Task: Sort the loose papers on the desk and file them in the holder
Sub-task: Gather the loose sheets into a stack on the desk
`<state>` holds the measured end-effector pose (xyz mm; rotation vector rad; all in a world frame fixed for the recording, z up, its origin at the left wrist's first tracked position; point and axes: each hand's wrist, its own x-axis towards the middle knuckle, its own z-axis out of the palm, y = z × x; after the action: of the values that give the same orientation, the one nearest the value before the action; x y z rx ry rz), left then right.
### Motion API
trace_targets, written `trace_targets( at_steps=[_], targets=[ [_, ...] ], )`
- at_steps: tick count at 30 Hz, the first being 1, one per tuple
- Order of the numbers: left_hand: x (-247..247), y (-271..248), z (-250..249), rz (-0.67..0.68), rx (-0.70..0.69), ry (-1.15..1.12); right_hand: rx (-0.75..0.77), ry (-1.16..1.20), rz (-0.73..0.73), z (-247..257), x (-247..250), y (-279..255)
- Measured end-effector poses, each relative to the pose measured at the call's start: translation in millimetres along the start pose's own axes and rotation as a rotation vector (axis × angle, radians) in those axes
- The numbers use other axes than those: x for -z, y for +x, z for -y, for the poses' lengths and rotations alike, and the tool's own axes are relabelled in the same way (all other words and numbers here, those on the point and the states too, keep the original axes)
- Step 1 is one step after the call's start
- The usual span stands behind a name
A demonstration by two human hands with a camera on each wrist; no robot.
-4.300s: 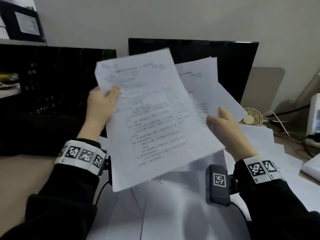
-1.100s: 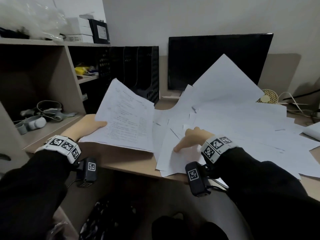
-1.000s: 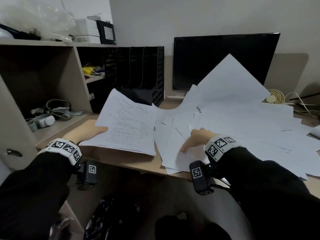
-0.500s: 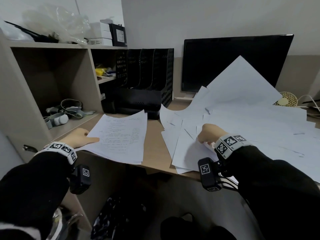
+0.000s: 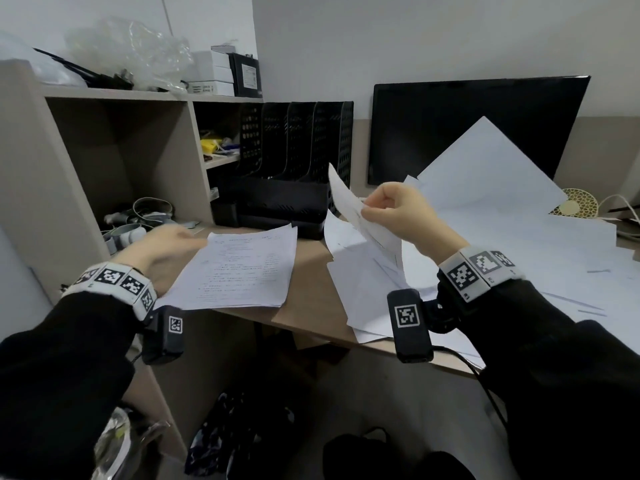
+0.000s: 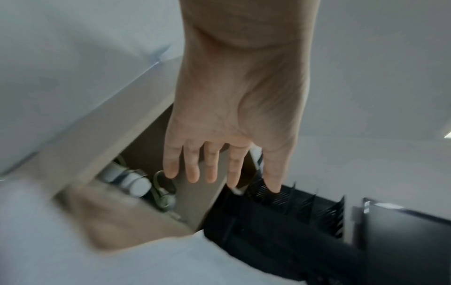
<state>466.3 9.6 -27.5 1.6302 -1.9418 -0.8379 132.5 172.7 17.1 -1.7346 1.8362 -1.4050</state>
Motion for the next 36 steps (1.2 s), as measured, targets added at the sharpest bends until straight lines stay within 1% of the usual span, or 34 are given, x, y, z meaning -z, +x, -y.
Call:
trace_targets(
  at_steps=[2, 3, 6, 8, 10, 12, 14, 17, 19, 21, 22, 23, 25, 27, 29, 31, 33, 34, 36],
  targets=[
    [2, -9, -31, -0.017, -0.094, 0.165, 0.011, 0.093, 0.033, 6, 2, 0],
    [0, -14, -48, -0.001, -0.119, 0.196, 0.018, 0.123, 0.040, 9, 3, -1],
    [-17, -29, -89, 0.118, -0.208, 0.160, 0.047, 0.221, 0.070, 14, 6, -4],
    [-33, -34, -108, 0.149, -0.267, 0.080, 0.060, 0.291, 0.130, 16, 11, -8],
    [-50, -37, -124, 0.164, -0.331, -0.065, 0.063, 0.348, 0.184, 17, 18, -10],
    [-64, -38, -138, 0.196, -0.408, -0.200, 0.053, 0.416, 0.220, 17, 31, -11],
    [-73, -35, -146, 0.210, -0.445, -0.336, 0.037, 0.469, 0.228, 16, 45, -11],
    [-86, -27, -164, 0.149, -0.529, -0.429, 0.010, 0.550, 0.148, 2, 72, -5],
    [-93, -21, -175, 0.097, -0.586, -0.502, -0.031, 0.716, 0.120, -14, 86, 0],
    [-102, -8, -191, 0.036, -0.608, -0.608, -0.135, 0.906, 0.049, -33, 99, 6],
    [-105, -2, -198, -0.008, -0.609, -0.655, -0.174, 0.939, 0.026, -42, 104, 9],
    [-109, 6, -207, -0.052, -0.611, -0.696, -0.193, 0.919, 0.025, -51, 110, 12],
    [-116, 19, -222, -0.137, -0.616, -0.765, -0.188, 0.766, 0.061, -62, 114, 17],
    [-125, 28, -242, -0.169, -0.636, -0.812, -0.159, 0.525, 0.098, -71, 120, 24],
    [-135, 32, -257, -0.164, -0.672, -0.828, -0.146, 0.338, 0.064, -82, 123, 31],
    [-142, 33, -266, -0.134, -0.704, -0.825, -0.168, 0.288, -0.027, -93, 125, 35],
    [-150, 36, -272, -0.072, -0.694, -0.800, -0.183, 0.266, -0.159, -102, 129, 38],
    [-153, 39, -276, -0.028, -0.657, -0.777, -0.176, 0.253, -0.222, -106, 132, 39],
    [-160, 45, -280, 0.075, -0.539, -0.698, -0.157, 0.240, -0.357, -114, 139, 42]
  ],
)
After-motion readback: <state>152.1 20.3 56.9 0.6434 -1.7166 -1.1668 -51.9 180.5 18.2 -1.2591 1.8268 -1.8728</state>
